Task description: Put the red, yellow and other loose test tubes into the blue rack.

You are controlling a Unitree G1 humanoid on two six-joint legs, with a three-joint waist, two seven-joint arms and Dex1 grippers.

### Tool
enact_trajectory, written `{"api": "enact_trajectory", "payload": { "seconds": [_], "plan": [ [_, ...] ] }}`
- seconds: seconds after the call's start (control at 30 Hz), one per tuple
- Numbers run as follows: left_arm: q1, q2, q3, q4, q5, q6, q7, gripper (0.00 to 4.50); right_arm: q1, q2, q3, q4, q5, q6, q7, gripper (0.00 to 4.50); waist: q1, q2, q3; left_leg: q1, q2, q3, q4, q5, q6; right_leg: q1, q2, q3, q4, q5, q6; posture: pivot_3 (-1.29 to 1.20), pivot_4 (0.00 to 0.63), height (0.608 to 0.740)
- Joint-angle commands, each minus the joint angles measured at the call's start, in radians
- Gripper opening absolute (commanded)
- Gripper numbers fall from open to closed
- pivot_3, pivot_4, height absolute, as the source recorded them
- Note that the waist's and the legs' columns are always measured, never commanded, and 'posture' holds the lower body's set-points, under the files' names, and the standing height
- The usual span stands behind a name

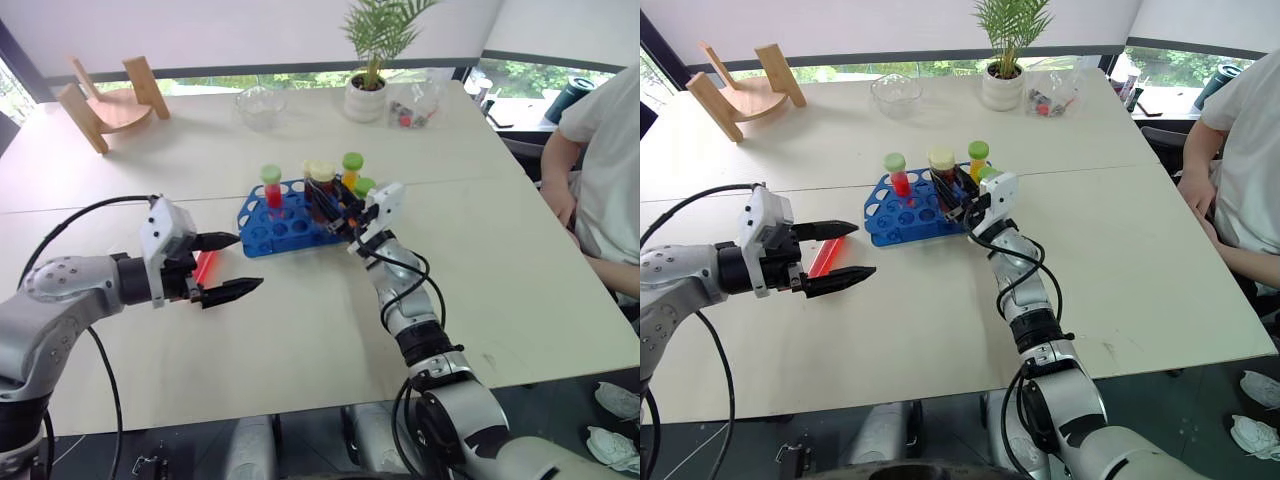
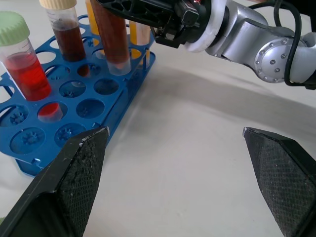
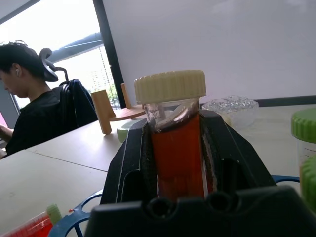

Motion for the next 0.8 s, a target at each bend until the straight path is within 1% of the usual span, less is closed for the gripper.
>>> {"api": "enact_trajectory", "payload": {
  "seconds": [0.03,0.2,0.27,0.33,0.43,0.47,0.5,0.53,0.6,0.67,0.73,0.8],
  "plan": [
    [-0.002,-0.004,0.019,-0.025,-0.007,-0.014,0.004,4.50,-0.004,0.007,-0.010,-0.012,-0.009,-0.027,-0.005,0.87,0.000,0.000,0.000,0.000,0.000,0.000,0.000,0.000,0.000,0.000,0.000,0.000,0.000,0.000,0.000,0.00,0.150,0.740],
    [-0.005,-0.013,0.009,-0.016,0.002,-0.025,0.005,4.50,0.014,0.002,-0.002,-0.007,-0.018,0.001,0.004,0.87,0.001,0.000,0.000,0.000,0.000,0.000,0.000,0.000,0.000,0.000,0.000,0.000,0.000,0.000,0.000,0.00,0.150,0.740],
    [0.000,-0.019,0.002,-0.014,0.009,-0.027,0.010,4.50,0.021,0.003,-0.001,-0.003,-0.016,0.016,0.010,1.94,0.001,0.000,0.000,0.000,0.000,0.000,0.000,0.000,0.000,0.000,0.000,0.000,0.000,0.000,0.000,0.00,0.150,0.740],
    [0.001,-0.028,0.003,-0.015,0.010,-0.020,0.026,4.50,0.033,-0.003,0.005,-0.022,-0.017,0.026,0.022,2.70,0.001,0.000,0.000,0.000,0.000,0.000,0.000,0.000,0.000,0.000,0.000,0.000,0.000,0.000,0.000,0.00,0.150,0.740],
    [-0.004,-0.029,0.000,-0.016,0.016,0.009,0.058,4.50,0.066,-0.036,0.016,-0.103,-0.037,0.086,0.015,4.18,0.001,0.000,0.000,0.000,0.000,0.000,0.000,0.000,0.000,0.000,0.000,0.000,0.000,0.000,0.000,0.00,0.150,0.740],
    [-0.005,-0.027,-0.003,-0.017,0.021,0.011,0.063,4.50,0.076,-0.046,0.020,-0.127,-0.042,0.103,0.015,4.45,0.001,0.000,0.000,0.000,0.000,0.000,0.000,0.000,0.000,0.000,0.000,0.000,0.000,0.000,0.000,0.00,0.150,0.740],
    [-0.013,-0.027,-0.008,-0.017,0.030,0.015,0.076,4.50,0.095,-0.067,0.028,-0.170,-0.051,0.139,0.015,4.45,0.001,0.000,0.000,0.000,0.000,0.000,0.000,0.000,0.000,0.000,0.000,0.000,0.000,0.000,0.000,0.00,0.150,0.740],
    [-0.051,-0.033,-0.022,-0.006,0.058,0.047,0.139,4.50,0.151,-0.116,0.033,-0.289,-0.031,0.223,0.042,4.45,0.006,0.000,0.000,0.000,0.000,0.000,0.000,0.000,0.000,0.000,0.000,0.000,0.000,0.000,0.000,0.00,0.150,0.740],
    [-0.148,-0.019,-0.057,0.036,0.089,0.173,0.238,4.50,0.288,-0.274,0.031,-0.579,0.035,0.434,0.124,4.45,0.029,0.000,0.000,0.000,-0.001,-0.002,0.001,0.000,0.000,0.001,-0.001,-0.001,0.000,0.000,0.000,0.00,0.150,0.740],
    [-0.227,0.012,-0.077,0.078,0.091,0.289,0.272,4.50,0.368,-0.433,0.025,-0.796,0.126,0.597,0.225,4.45,0.046,0.001,0.001,-0.001,-0.004,-0.004,0.002,0.000,0.000,0.003,-0.002,-0.001,-0.001,-0.001,0.001,0.00,0.150,0.740],
    [-0.285,0.042,-0.099,0.119,0.109,0.359,0.288,4.50,0.381,-0.565,0.025,-0.916,0.197,0.675,0.330,4.45,0.033,0.000,0.001,-0.001,-0.004,-0.003,0.002,0.000,0.000,0.004,-0.002,0.001,-0.002,-0.001,0.002,0.00,0.150,0.740],
    [-0.339,0.055,-0.118,0.172,0.123,0.435,0.308,4.50,0.360,-0.670,0.020,-0.978,0.247,0.727,0.419,4.45,0.012,0.000,0.001,0.001,-0.004,-0.002,0.002,0.000,0.000,0.004,-0.001,0.002,-0.001,-0.001,0.002,0.00,0.150,0.740]
  ]
}}
